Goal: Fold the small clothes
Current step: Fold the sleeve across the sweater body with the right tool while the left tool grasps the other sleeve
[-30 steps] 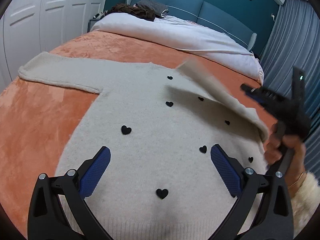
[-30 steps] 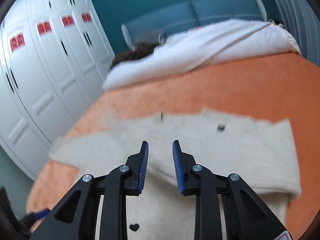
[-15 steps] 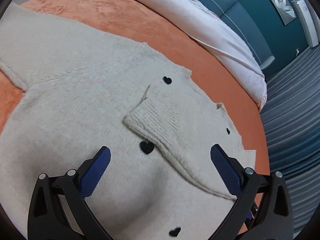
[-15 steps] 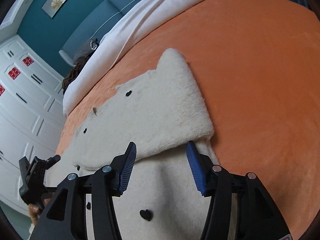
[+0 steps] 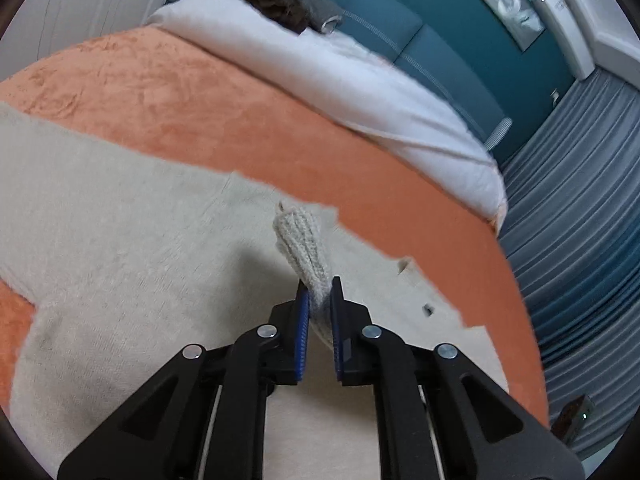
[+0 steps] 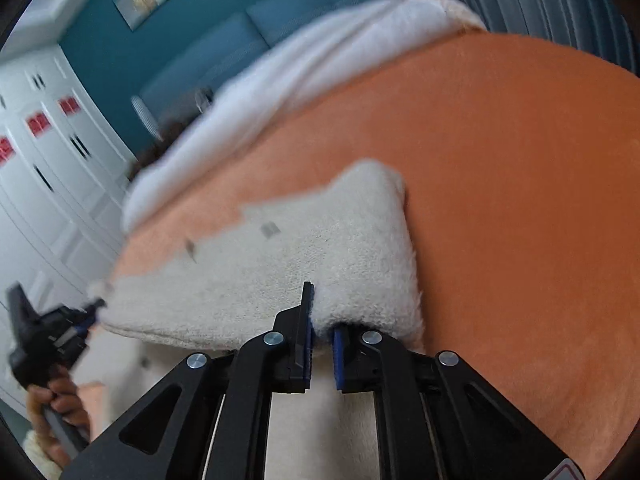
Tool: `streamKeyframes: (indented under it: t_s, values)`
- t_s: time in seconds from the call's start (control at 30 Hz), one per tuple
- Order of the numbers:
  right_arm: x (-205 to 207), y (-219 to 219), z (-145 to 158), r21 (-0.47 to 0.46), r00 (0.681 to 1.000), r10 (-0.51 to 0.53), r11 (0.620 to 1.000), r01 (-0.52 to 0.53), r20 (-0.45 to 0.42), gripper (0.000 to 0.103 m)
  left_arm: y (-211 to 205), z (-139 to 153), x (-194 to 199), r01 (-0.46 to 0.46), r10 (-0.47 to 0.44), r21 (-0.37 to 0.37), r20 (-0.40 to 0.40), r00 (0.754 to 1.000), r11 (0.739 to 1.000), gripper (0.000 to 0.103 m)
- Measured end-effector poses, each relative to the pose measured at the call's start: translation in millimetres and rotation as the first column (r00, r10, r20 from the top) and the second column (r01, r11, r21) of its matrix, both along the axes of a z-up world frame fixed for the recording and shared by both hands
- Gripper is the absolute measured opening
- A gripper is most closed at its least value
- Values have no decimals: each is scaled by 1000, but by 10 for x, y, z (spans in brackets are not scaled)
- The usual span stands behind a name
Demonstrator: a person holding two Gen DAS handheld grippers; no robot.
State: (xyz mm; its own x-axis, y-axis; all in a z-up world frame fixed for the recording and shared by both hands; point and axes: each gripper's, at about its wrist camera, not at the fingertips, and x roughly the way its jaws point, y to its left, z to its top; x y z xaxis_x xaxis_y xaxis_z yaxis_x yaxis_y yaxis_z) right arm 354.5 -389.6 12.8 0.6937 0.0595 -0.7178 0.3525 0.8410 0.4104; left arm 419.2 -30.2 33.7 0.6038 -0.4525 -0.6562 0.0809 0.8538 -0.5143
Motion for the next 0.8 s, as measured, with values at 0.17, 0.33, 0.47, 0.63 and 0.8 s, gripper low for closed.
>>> streamKeyframes:
  t_s: [0.17, 0.33, 0.47, 0.63, 0.8]
  values:
    - [-146, 3, 42, 26, 1000, -24, 999, 24, 3, 12, 25, -485, -121, 12, -8, 62, -63, 998, 998, 10]
    - [-431, 150, 432, -115, 993, -83, 989, 93, 85, 15, 56, -529, -134, 5, -2, 50, -58, 998, 999, 12]
    - [-172, 234, 516, -186, 998, 0, 982, 12, 67, 15, 65, -539, -161, 1, 1, 48, -39, 999, 999, 12]
    - [98, 104, -65, -162, 990, -10, 987, -12, -138, 5, 84, -533, -152, -5, 6, 11, -42, 999, 1000, 12]
    - [-247, 312, 284, -155, 999, -7, 988, -1, -50, 14, 445, -374, -281, -52, 51, -51, -18, 999, 997, 24]
